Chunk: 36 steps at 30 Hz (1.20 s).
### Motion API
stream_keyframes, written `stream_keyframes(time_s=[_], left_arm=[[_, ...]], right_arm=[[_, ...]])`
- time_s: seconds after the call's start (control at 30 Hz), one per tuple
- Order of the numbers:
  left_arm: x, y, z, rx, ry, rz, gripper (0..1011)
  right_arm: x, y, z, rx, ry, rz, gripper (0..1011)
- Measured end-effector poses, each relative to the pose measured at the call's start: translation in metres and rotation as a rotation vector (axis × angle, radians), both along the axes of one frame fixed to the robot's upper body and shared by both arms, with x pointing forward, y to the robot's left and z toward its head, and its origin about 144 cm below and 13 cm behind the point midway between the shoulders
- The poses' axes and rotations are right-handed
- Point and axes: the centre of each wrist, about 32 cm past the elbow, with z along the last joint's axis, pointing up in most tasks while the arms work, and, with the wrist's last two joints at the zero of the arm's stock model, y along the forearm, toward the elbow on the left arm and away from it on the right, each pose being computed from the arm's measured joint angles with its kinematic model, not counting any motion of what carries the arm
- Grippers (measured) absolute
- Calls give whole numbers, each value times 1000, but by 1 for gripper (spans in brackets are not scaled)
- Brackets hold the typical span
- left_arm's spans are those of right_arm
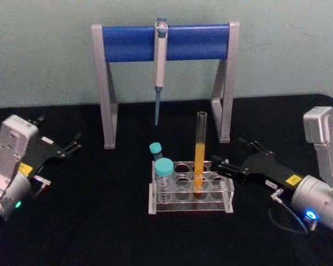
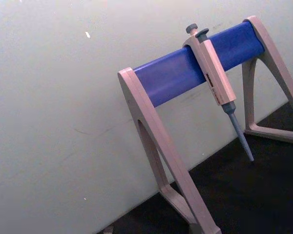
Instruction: Pick up the test tube from the test tube rack, shake it, then place it back into the test tube rack.
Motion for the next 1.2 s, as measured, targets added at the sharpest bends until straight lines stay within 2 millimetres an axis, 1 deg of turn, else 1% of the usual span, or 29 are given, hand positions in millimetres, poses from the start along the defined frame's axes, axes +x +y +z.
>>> stream_keyframes(time_s=[0.1, 0.27, 0.7, 0.9, 1.2], left_arm=[[0, 0, 0, 0, 0, 0, 1001], [0, 0, 0, 0, 0, 0, 1001], [0, 0, 0, 0, 0, 0, 1001], [0, 0, 0, 0, 0, 0, 1001], [0, 0, 0, 0, 0, 0, 1001]], right_arm=[[5, 1, 0, 15, 14, 21, 1000], [21, 3, -1, 52, 52, 61, 1000], [53, 14, -1, 59, 72, 117, 1000], [60, 18, -1, 53, 76, 136, 1000], [65, 24, -3, 41, 83, 150, 1000]])
